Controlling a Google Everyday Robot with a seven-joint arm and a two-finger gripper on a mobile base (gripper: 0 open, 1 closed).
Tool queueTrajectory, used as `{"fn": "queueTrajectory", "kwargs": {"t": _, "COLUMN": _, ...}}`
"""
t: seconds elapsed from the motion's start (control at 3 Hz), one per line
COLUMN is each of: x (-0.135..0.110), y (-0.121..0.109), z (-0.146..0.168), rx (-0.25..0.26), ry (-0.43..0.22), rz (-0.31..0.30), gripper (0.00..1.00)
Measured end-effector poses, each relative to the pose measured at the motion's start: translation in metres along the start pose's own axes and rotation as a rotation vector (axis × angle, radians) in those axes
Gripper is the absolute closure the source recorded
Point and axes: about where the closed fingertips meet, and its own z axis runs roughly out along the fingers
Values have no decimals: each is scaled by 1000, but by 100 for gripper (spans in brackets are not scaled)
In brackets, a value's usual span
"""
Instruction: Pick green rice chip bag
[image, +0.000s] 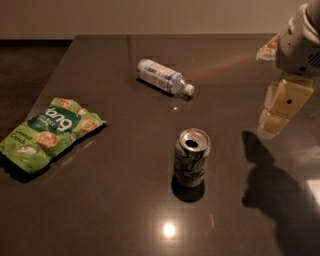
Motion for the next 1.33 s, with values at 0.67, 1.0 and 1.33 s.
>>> {"fn": "queueTrajectory", "kwargs": {"t": 0.67, "x": -92, "y": -48, "z": 24, "rx": 3, "ry": -89, "rz": -104, "gripper": 0}}
{"fn": "queueTrajectory", "kwargs": {"t": 1.0, "x": -127, "y": -57, "z": 32, "rx": 3, "ry": -113, "rz": -137, "gripper": 0}}
{"fn": "queueTrajectory", "kwargs": {"t": 1.33, "x": -170, "y": -46, "z": 41, "rx": 12, "ry": -132, "rz": -203, "gripper": 0}}
